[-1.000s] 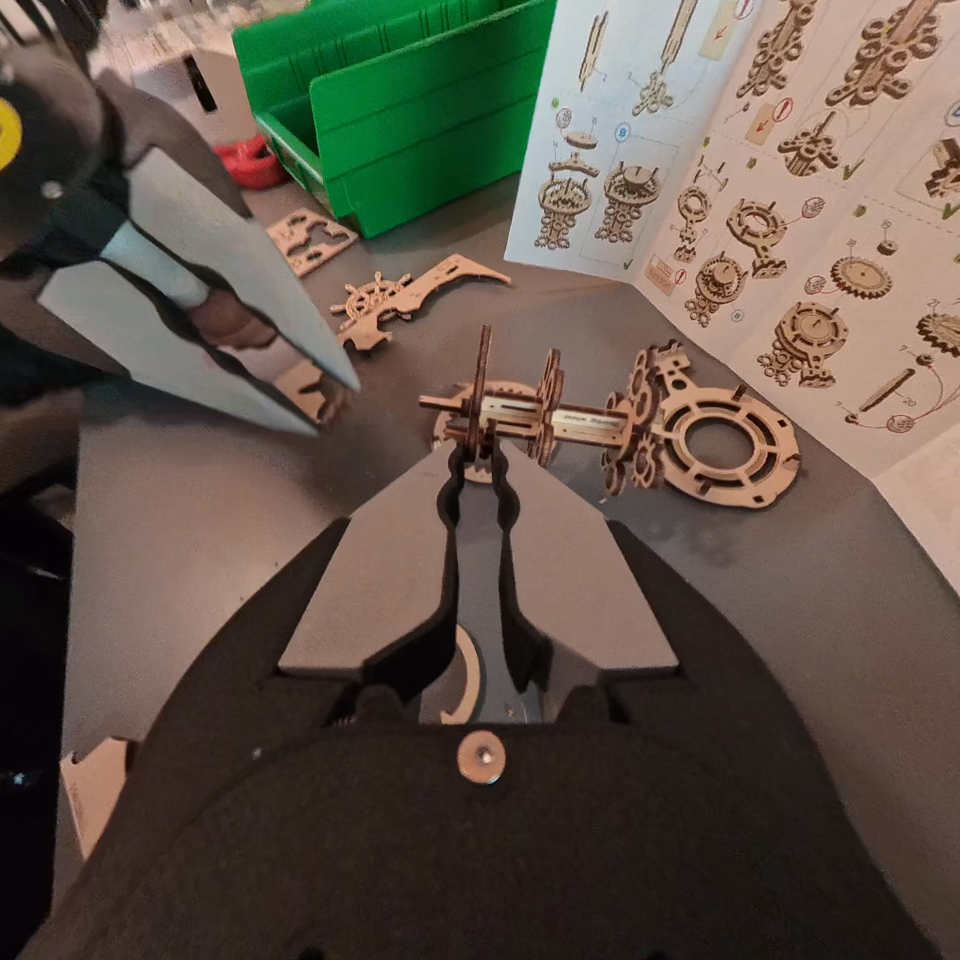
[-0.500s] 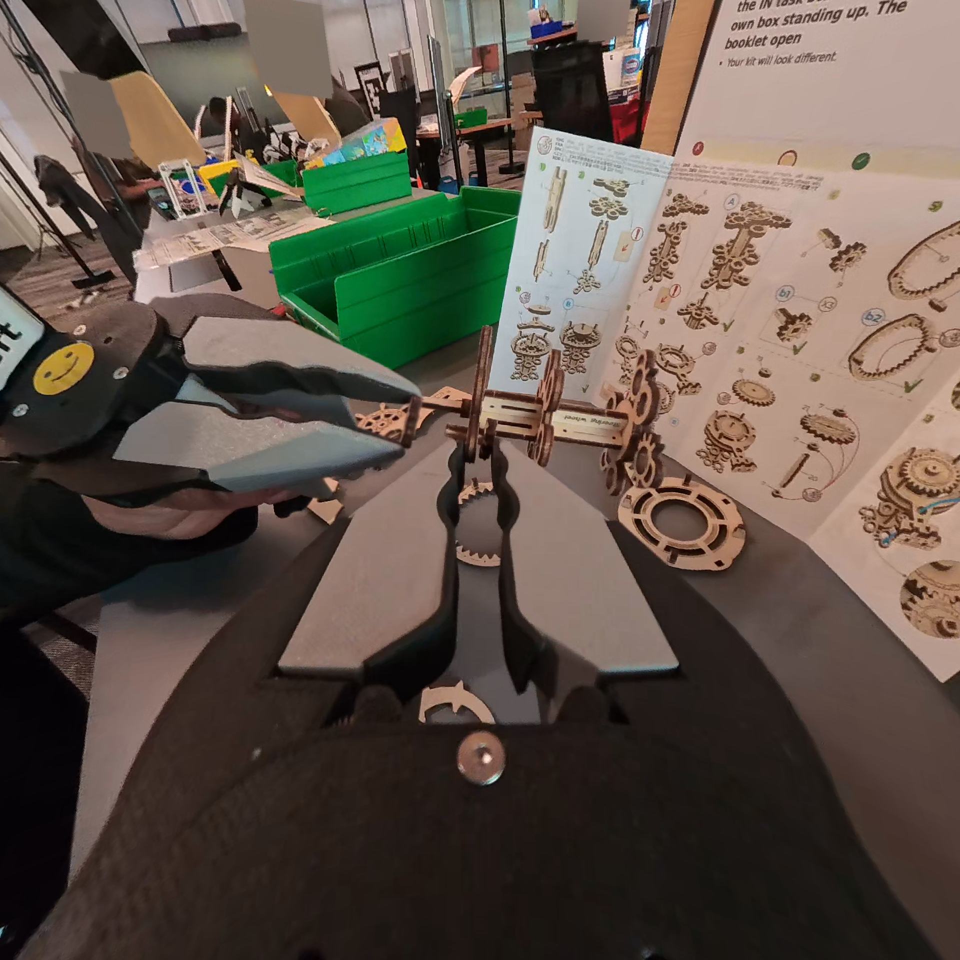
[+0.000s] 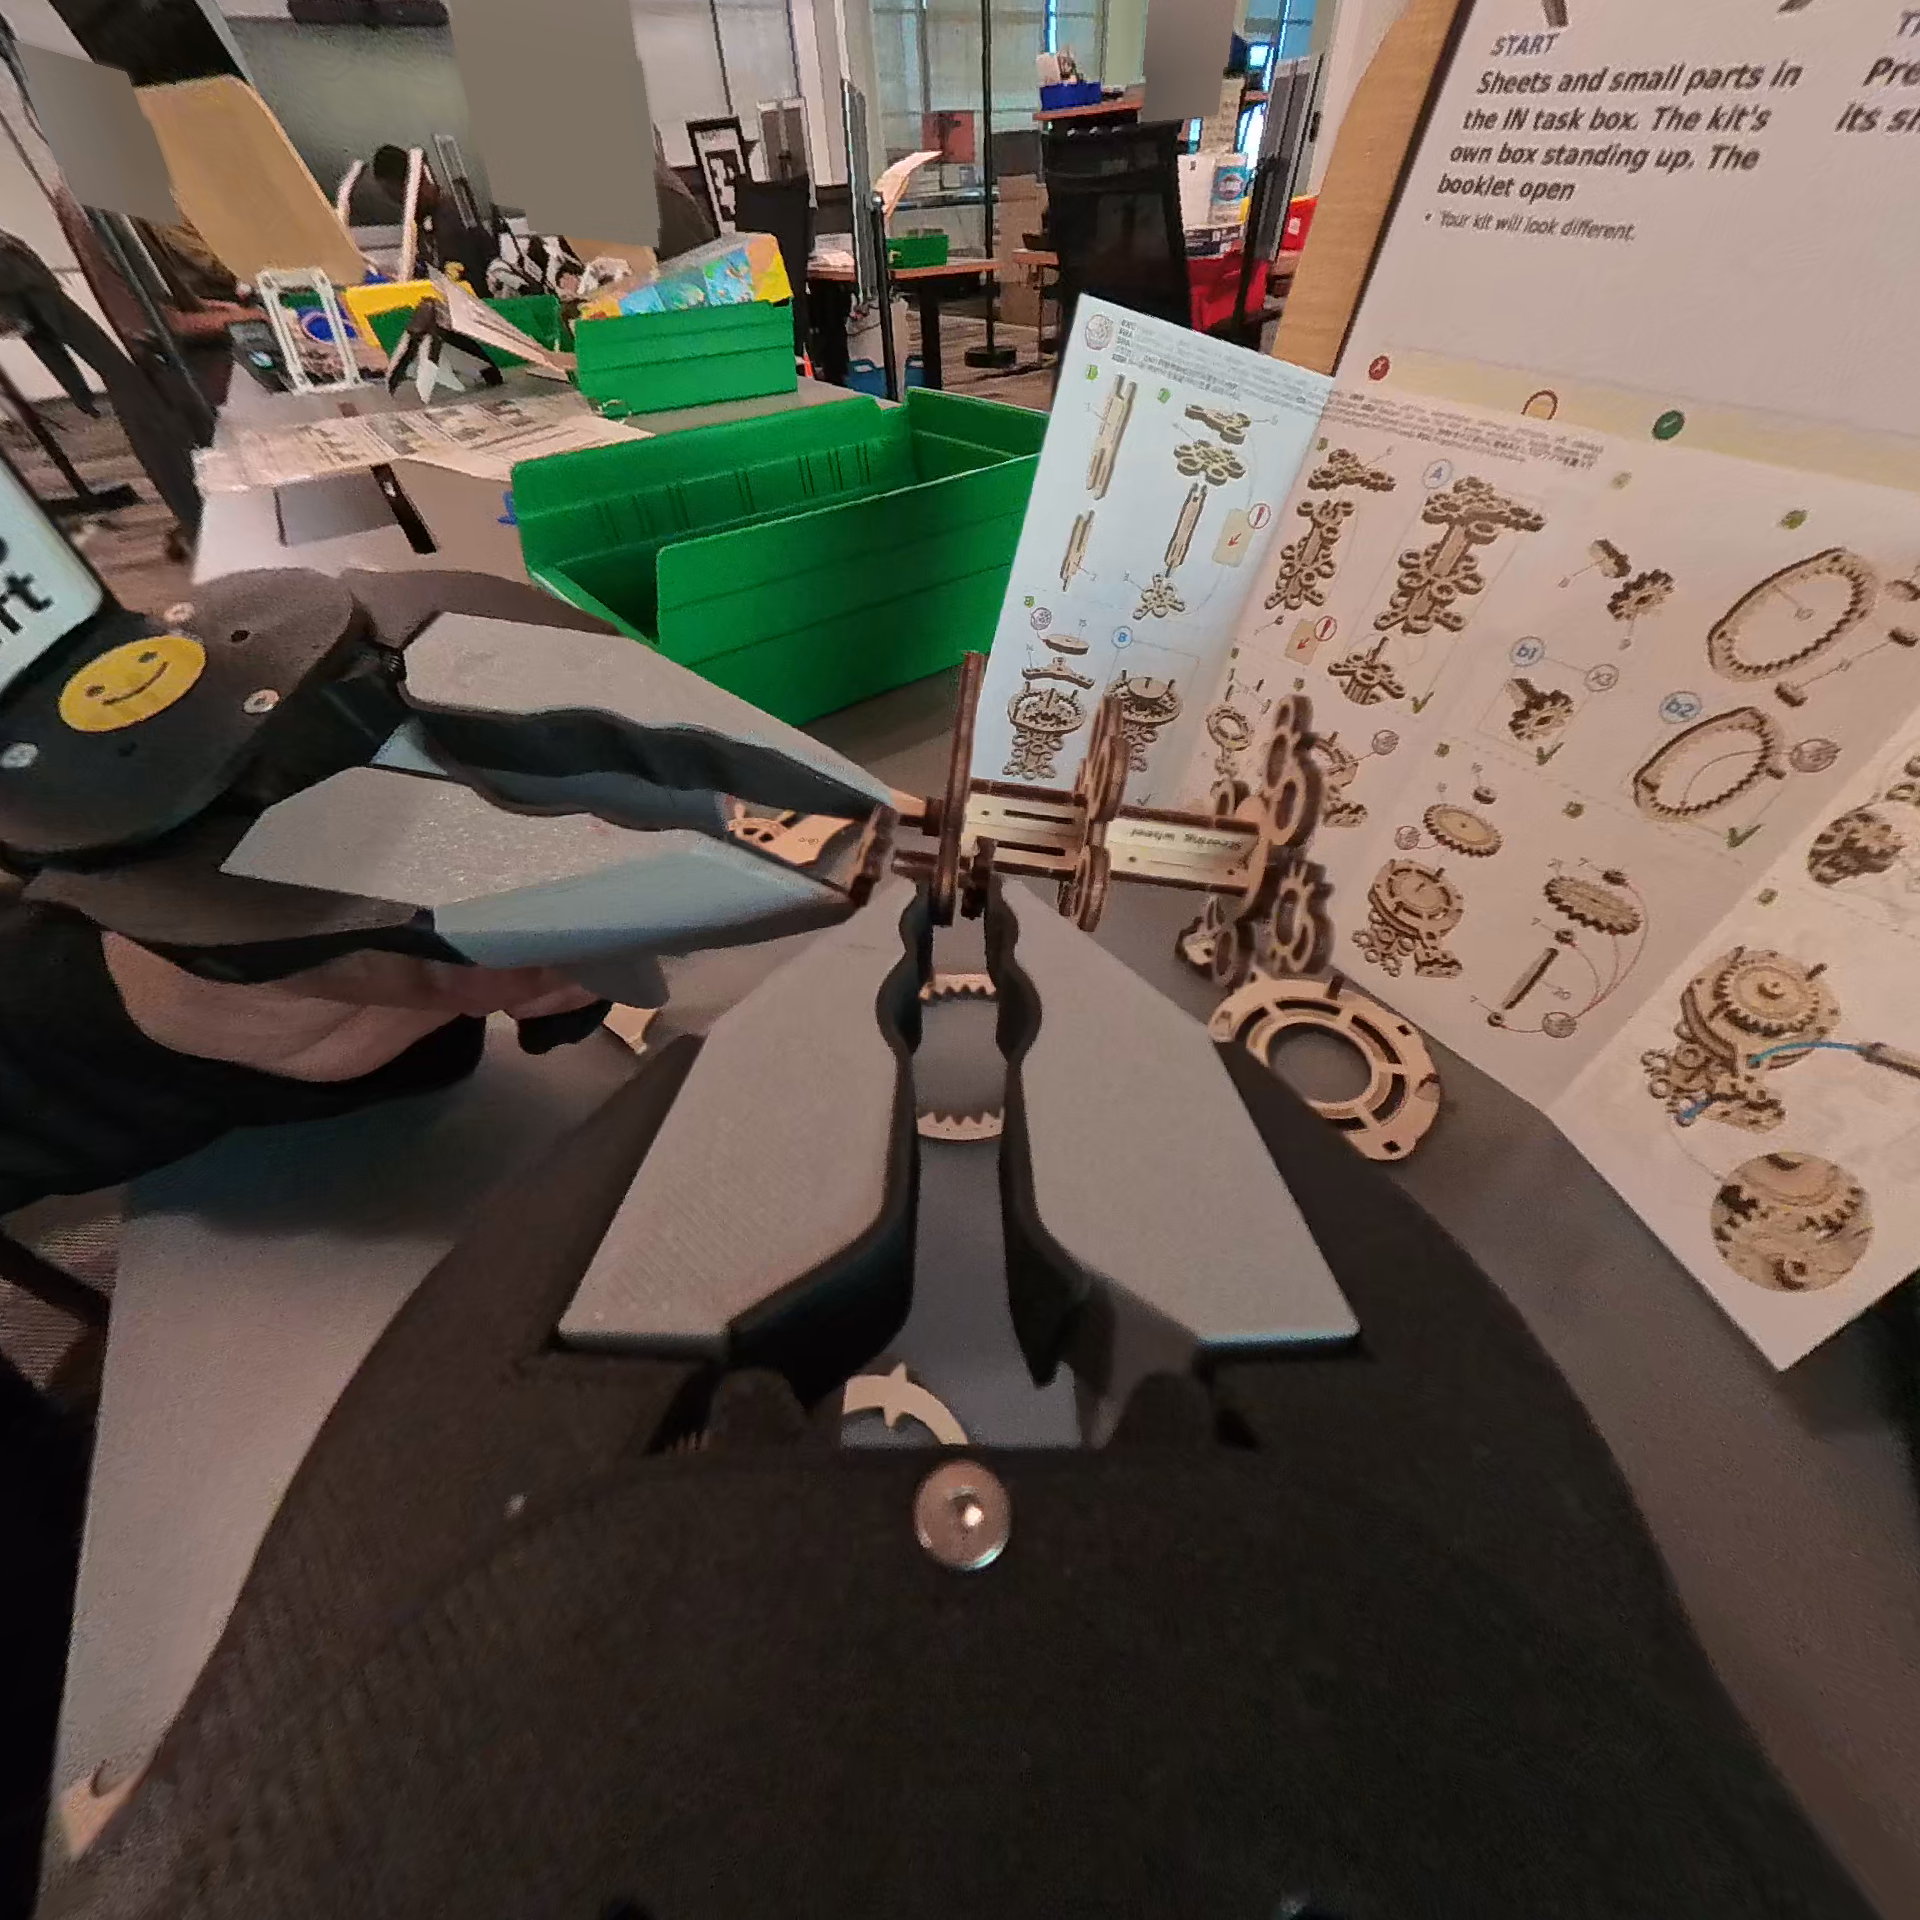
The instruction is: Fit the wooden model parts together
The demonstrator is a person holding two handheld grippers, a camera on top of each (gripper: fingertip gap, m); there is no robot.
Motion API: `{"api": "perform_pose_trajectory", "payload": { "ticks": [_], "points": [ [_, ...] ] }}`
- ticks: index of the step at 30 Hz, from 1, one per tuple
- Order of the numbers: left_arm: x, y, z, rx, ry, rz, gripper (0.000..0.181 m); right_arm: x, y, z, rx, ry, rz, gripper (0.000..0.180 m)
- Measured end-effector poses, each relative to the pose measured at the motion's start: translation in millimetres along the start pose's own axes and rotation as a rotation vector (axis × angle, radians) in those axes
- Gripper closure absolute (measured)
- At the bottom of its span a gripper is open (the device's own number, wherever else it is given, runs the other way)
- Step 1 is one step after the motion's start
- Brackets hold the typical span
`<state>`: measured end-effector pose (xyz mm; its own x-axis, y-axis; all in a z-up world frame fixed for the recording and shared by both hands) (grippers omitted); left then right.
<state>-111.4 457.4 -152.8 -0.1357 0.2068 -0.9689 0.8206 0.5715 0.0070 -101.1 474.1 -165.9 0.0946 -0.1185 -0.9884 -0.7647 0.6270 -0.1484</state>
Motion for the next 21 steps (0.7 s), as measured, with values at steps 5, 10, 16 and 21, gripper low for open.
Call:
{"api": "perform_pose_trajectory", "payload": {
  "ticks": [5,10,16,21],
  "points": [
    [1.5,-0.3,-2.5,0.012,-0.046,0.008,0.168,0.9,1.3,-1.3,0.059,-0.103,-0.019,0.174],
    [-0.9,-1.8,-2.9,0.028,-0.071,0.04,0.168,-1.0,1.4,-2.9,0.049,-0.102,-0.009,0.174],
    [-5.2,-7.1,-3.7,0.011,-0.016,0.067,0.168,-4.8,2.4,-9.1,-0.018,-0.023,0.023,0.173],
    [-3.3,-9.4,-6.3,0.01,-0.019,0.048,0.168,-3.3,6.4,-12.0,-0.07,0.047,0.022,0.173]
  ]
}}
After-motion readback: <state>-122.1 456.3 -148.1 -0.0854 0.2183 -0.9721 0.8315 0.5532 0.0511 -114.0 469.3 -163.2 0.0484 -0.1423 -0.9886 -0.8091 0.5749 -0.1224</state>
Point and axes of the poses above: each gripper's, where its closed fingertips meet, y out along the fingers, x out of its underside, z = x × y across the jaws, the point moved 1 cm from there along -y, back along the fingers, and after that the axes turned 2 degrees about z, right-handed, at the moved point
